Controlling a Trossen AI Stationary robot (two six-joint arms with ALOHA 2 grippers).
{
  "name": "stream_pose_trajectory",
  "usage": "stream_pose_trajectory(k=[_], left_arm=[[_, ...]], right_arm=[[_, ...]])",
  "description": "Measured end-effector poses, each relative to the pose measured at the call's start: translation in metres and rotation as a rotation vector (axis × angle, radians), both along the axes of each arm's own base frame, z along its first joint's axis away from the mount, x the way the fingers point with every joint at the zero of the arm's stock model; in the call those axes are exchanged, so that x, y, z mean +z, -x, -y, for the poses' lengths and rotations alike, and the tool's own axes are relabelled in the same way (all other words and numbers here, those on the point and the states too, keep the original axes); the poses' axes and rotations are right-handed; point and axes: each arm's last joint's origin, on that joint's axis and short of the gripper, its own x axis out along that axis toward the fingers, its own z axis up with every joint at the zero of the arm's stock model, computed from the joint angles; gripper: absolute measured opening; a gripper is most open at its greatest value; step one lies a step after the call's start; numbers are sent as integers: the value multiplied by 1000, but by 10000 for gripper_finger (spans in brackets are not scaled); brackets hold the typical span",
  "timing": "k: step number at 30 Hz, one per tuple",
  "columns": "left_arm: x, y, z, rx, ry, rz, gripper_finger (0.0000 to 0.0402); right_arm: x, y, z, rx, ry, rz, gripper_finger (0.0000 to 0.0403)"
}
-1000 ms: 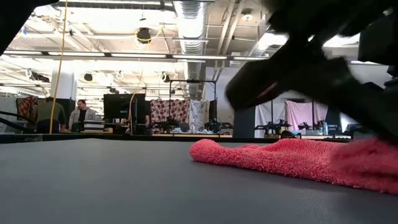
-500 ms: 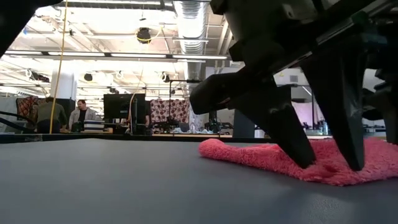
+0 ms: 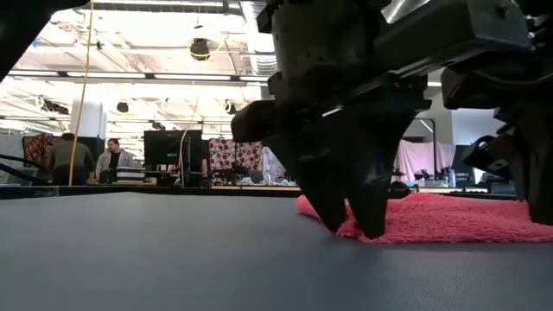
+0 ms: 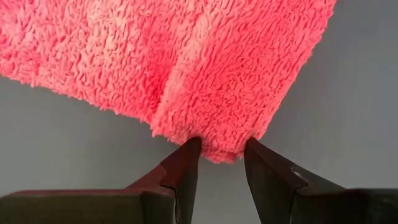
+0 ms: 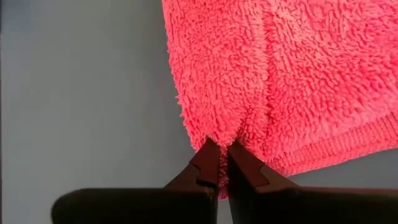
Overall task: Roll towel
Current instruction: Roll the pink towel
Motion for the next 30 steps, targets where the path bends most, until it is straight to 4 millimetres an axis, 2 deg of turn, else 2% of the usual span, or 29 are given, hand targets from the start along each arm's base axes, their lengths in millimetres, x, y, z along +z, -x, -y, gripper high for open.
stream_pose_trajectory(k=[8,15,19,26,30], left_arm=[[10,-4,2,-3,9,61,121],[44,-10,13,-103,-53,225,121],[51,-8,20,-145,-109,278,121],[58,-7,30,-189,-99,329,121],[62,-13,34,-259,-72,396,121]], right_arm=[[4,-5,1,29,-25,-15,37],[4,-10,10,-1,-99,-56,35],[4,-12,15,-5,-131,-76,35],[4,-13,16,-4,-130,-75,36],[4,-13,16,-2,-129,-75,37]])
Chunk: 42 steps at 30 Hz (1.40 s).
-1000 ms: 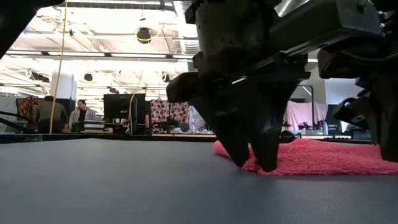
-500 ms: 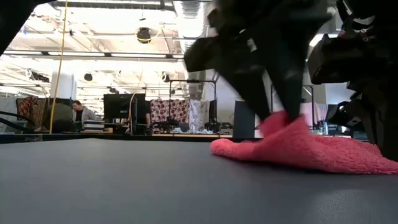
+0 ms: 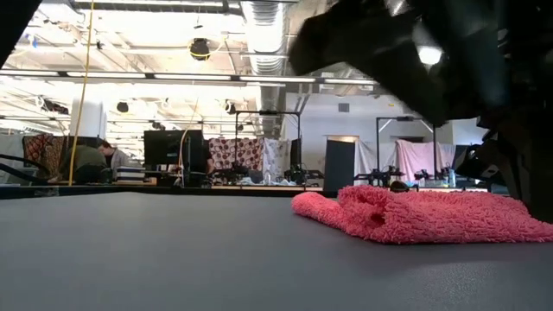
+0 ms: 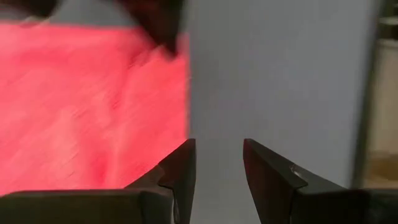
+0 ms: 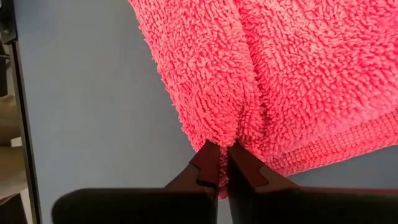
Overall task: Roll towel
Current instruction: Roll the pink towel
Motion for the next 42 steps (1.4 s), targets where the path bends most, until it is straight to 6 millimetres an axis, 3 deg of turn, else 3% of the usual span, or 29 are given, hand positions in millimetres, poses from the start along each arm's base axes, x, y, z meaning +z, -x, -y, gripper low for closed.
stream_pose_trajectory(k=[6,15,29,34,42], left_arm=[[1,-4,0,-63,14,22,121],[-26,8,-14,73,-38,-157,122],[-24,3,-10,-65,-81,-106,122],[-51,2,-7,-92,-48,-187,122],[-58,7,-11,3,-104,-237,122]], right_arm=[[0,0,0,-1,3,0,37],[0,0,0,-7,4,2,37],[0,0,0,-7,5,4,37],[0,0,0,-8,8,5,37],[0,0,1,-6,12,-2,37]])
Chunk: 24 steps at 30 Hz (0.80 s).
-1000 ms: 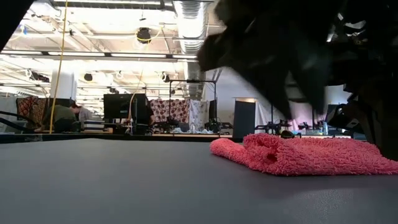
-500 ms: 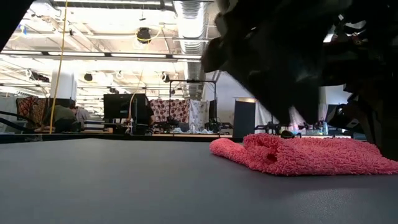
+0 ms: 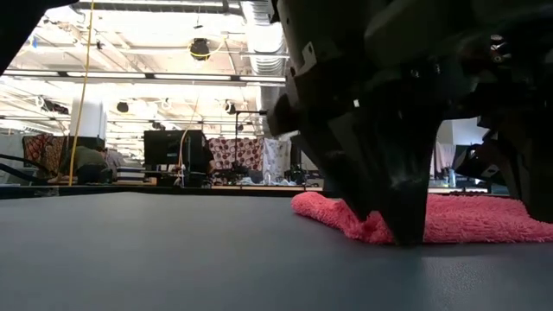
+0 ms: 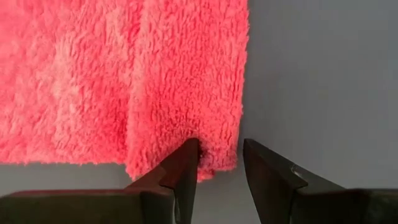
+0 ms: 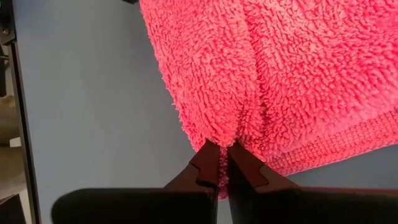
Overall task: Roll towel
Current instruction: Roll the pink towel
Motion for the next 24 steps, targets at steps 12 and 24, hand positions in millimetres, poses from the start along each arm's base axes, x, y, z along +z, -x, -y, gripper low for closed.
stream_pose_trajectory(k=[12,24], left_arm=[[0,-1,-1,91,38,19,82],[10,-6,3,117,120,64,2]], right_arm=[[0,0,0,1,-1,0,37],[0,1,0,-5,1,-12,38]])
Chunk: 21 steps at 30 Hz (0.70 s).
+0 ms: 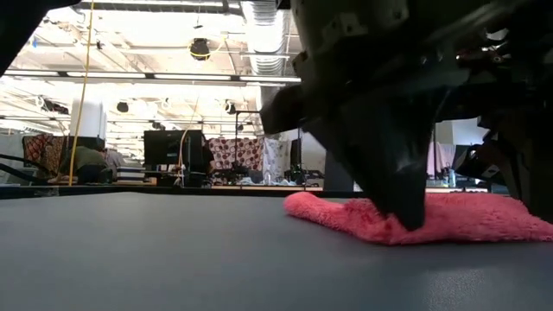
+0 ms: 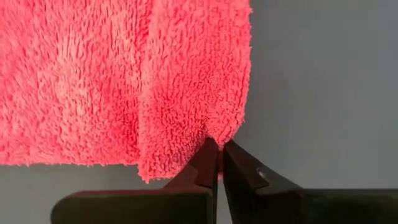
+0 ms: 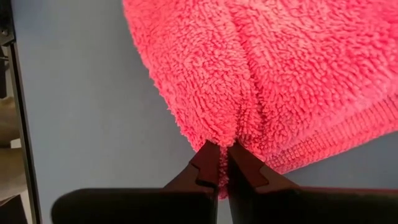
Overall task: Roll towel
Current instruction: Roll the pink towel
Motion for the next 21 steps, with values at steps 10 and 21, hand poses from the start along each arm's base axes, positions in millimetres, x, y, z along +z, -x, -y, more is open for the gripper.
stream_pose_trajectory(k=[10,21], left_arm=[[3,-2,1,4,34,7,0],[5,-6,3,22,124,36,0]], right_arm=[[6,2,0,0,-5,15,122],[31,19,1,-42,120,110,165]])
